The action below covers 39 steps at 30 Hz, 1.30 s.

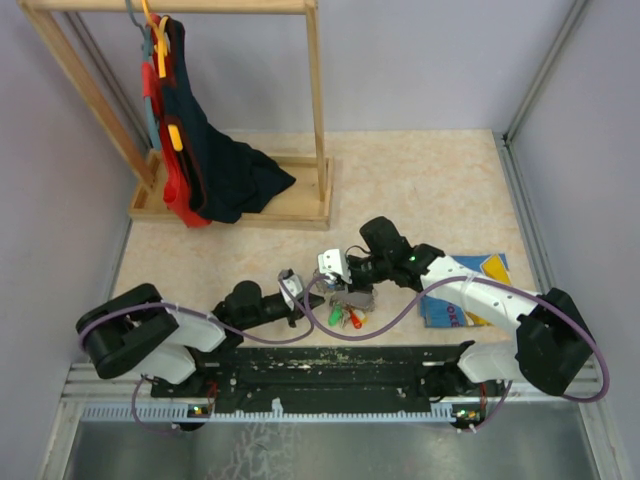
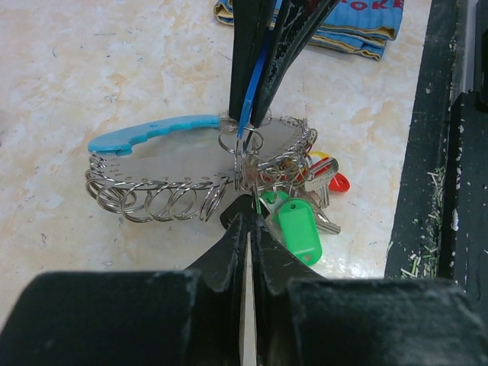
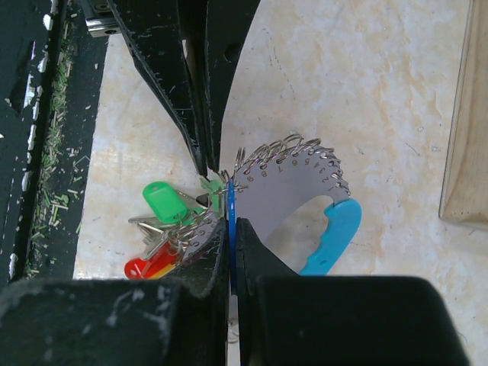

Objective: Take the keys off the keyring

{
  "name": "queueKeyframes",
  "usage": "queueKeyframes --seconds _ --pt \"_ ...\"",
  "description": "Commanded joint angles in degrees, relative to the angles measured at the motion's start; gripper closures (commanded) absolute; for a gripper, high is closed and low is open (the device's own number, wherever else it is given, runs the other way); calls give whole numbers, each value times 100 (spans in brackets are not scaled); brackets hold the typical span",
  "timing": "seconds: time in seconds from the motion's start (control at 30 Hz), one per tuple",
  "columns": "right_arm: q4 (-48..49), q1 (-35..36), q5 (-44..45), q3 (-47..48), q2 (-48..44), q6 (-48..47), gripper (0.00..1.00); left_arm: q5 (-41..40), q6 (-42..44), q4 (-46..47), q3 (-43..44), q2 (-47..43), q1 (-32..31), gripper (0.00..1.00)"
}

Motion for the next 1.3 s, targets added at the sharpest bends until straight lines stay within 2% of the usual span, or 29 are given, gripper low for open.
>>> queueKeyframes --seconds 0.0,0.43,0.67,1.0,1.27 --pt "218 -54 -254 307 -175 -52 100 152 -59 178 132 130 -51 90" --pt "225 -54 -263 299 -176 -60 100 469 -295 491 245 319 -78 82" --pt "226 -49 -263 307 -193 -56 100 809 -542 898 72 364 -73 71" --pt "216 -53 -278 307 -212 -61 100 336 -921 500 290 585 -74 70" --pt "217 -50 -294 306 -211 -61 100 126 -1662 495 273 597 -78 69"
